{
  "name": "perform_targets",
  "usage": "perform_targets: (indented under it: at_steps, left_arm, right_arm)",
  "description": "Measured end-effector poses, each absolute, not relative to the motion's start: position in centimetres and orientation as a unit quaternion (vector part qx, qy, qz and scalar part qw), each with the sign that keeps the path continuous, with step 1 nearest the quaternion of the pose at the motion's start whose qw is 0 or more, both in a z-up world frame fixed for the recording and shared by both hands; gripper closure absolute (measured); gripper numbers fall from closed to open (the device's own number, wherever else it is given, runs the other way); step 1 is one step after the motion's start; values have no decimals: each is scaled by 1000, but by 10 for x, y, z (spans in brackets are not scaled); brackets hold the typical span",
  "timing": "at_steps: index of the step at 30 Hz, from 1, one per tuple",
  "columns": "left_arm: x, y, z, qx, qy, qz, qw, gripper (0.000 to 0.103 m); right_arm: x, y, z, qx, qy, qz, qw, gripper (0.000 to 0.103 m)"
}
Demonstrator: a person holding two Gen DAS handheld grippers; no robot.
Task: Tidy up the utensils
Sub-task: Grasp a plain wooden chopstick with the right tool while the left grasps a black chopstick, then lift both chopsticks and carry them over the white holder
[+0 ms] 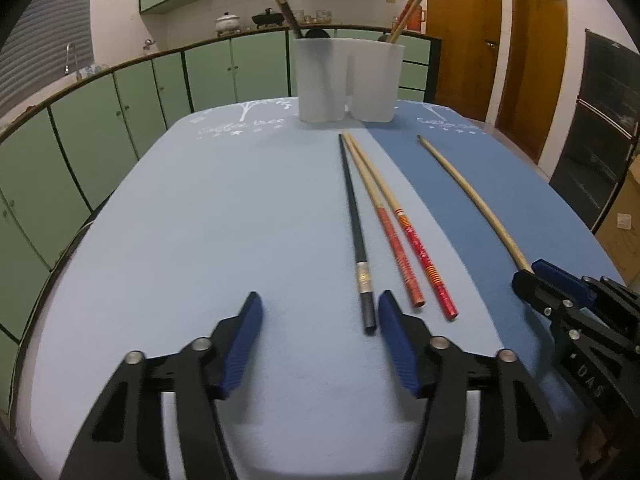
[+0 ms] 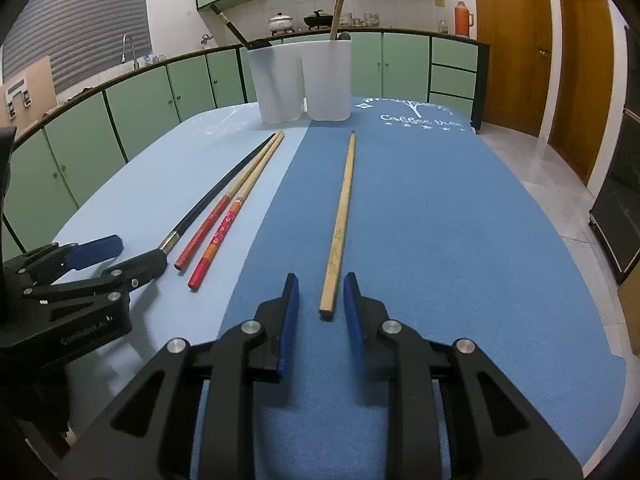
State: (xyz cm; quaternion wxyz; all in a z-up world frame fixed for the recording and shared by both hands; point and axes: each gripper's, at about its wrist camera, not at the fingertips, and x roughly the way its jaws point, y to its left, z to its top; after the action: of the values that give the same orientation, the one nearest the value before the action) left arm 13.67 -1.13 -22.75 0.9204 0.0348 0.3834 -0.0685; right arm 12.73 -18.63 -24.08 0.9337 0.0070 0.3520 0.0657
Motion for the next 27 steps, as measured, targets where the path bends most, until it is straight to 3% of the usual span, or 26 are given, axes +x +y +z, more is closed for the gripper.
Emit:
perform_targets:
  at_steps: [4,5,8,18,27]
  left_arm:
    - [138,-20,-227,38,379,-75,922,70]
    - [138,-23,-227,40,378,-78,922,75]
    - [139,-33,-227,45,376,-86,921,93]
    - [137,-28,-207,36,381,-89,920,96]
    - [131,-20,-145,40,326,-91,940,96]
  right_arm:
    - [128,-190,-242,14,352,58,934,89]
    - [129,-192,-242,17,353,57,934,95]
    - [133,-197,-241,32,361,61,930,97]
    - [133,-207,-217,22,354,58,933,97]
    - [132,-215,-165,8,304,66,950,97]
